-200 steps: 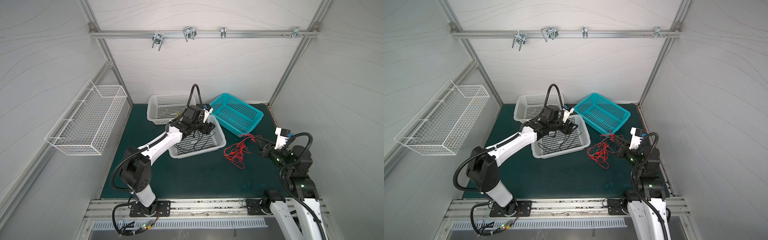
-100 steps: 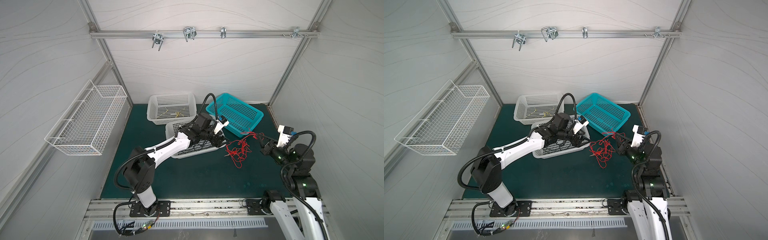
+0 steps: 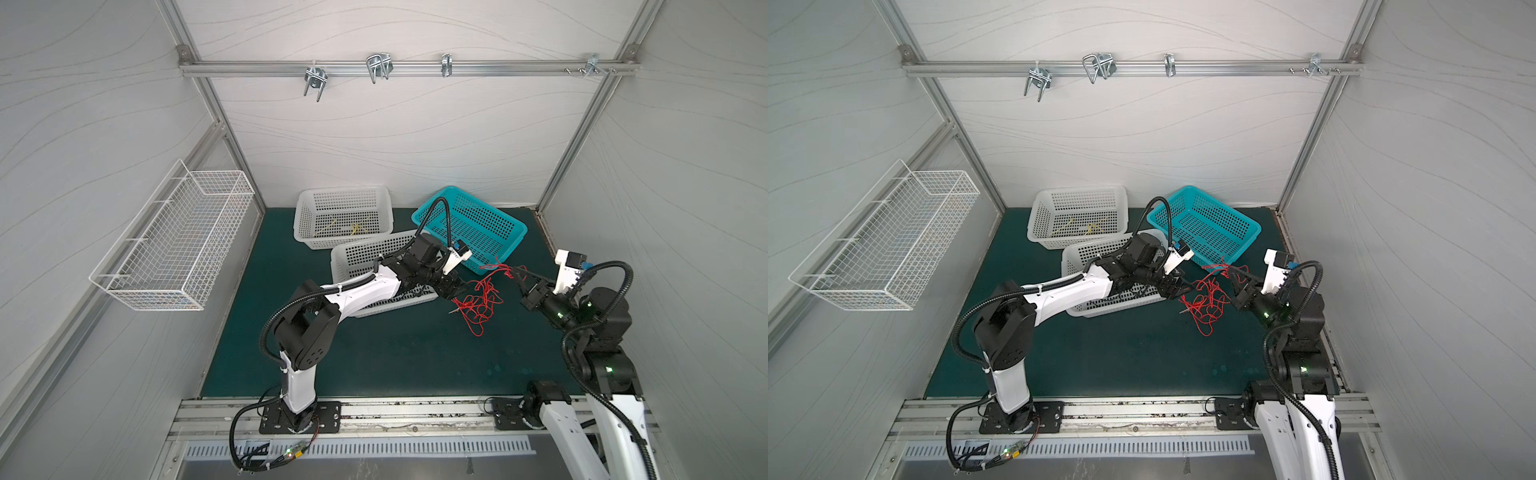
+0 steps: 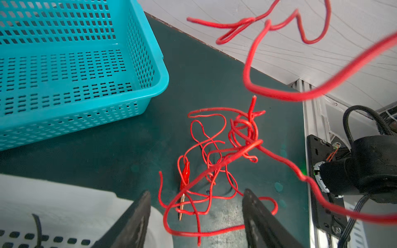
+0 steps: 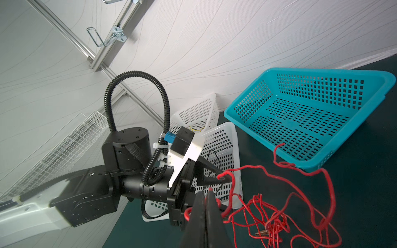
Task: Untangle and sort cables by color
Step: Untie the cable.
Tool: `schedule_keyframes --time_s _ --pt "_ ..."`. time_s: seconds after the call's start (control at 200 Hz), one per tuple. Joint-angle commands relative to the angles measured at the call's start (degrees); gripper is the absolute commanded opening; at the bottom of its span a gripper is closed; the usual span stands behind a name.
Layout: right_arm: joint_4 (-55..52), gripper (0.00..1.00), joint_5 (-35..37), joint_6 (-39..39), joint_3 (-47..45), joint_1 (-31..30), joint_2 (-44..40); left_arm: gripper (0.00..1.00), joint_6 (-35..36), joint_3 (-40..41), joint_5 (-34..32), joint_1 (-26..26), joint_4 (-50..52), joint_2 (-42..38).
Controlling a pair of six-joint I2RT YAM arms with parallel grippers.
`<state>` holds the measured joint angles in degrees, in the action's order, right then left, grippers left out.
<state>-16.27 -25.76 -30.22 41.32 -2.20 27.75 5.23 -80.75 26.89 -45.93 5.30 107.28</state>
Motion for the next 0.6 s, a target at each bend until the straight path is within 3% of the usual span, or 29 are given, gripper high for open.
schedule_keyframes --time_s 0.0,0.21,0.505,0.595 --pt "2.91 0.0 -1.22 -0.6 1.92 -0.26 -1.12 0.65 1.13 -4.0 -0.18 -1.38 -2.74 2.03" --pt "3.18 0.0 -1.15 -1.07 2.32 -0.19 -2.16 0.49 0.93 -5.38 1.82 -2.0 -2.23 3.91" --pt "0.2 0.0 2.32 -0.4 2.24 -0.12 -2.52 0.0 -0.16 -6.66 2.54 -2.32 -1.42 2.97" --pt "-2.49 0.0 5.41 0.51 2.23 -0.23 -2.45 0.0 -1.69 -8.38 1.89 -2.4 -0.23 1.81"
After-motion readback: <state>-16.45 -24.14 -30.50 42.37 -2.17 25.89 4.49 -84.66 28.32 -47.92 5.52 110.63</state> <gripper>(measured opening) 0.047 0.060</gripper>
